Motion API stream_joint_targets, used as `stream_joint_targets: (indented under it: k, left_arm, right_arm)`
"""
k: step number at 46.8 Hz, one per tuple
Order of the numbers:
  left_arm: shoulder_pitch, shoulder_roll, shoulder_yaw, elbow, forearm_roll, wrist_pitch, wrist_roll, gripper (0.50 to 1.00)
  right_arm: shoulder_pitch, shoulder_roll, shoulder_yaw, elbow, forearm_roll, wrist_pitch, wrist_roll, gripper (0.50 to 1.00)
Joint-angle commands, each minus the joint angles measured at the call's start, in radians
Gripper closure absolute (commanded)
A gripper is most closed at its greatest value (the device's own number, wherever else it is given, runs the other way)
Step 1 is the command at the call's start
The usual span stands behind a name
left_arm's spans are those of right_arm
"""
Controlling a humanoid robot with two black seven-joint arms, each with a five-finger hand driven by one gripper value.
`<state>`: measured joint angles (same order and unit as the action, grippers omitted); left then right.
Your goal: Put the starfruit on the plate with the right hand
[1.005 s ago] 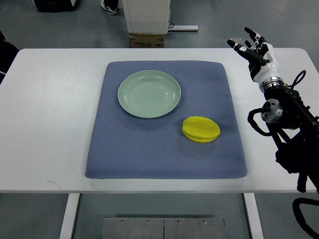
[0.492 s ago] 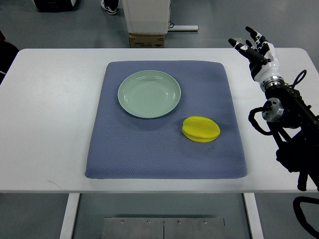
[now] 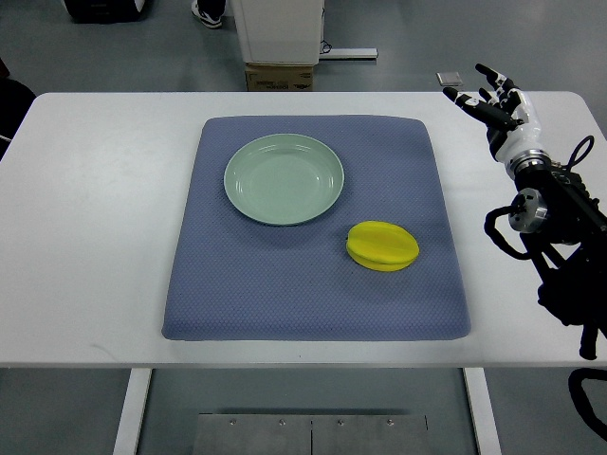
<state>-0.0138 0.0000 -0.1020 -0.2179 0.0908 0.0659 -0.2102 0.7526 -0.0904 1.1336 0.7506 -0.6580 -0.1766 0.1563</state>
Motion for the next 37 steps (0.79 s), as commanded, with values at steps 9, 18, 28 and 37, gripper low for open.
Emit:
stream_joint_targets:
  k: [9,18,28,37]
  left_arm:
    - [0.0,0.0,-0.001,0.0,0.0,0.0,0.0,0.5]
    - [0.0,0.0,-0.001,0.0,0.0,0.0,0.0,0.5]
    - [0.0,0.0,0.001,0.0,0.0,0.0,0.0,0.5]
    - [0.0,0.0,0.001,0.0,0.0,0.0,0.0,0.5]
  right_arm:
    - [0.002,0.001,0.0,0.0,0.001,0.005,-0.003,0.5]
    - [0.005,-0.006,-0.002,0.001,0.001,0.058,-0.004,0.5]
    - [-0.002,-0.064,-0.069,0.033,0.001,0.123,0.003,0.5]
    - [-0.044,-0.201,-0.245,0.185,0.0,0.155,0.043,0.5]
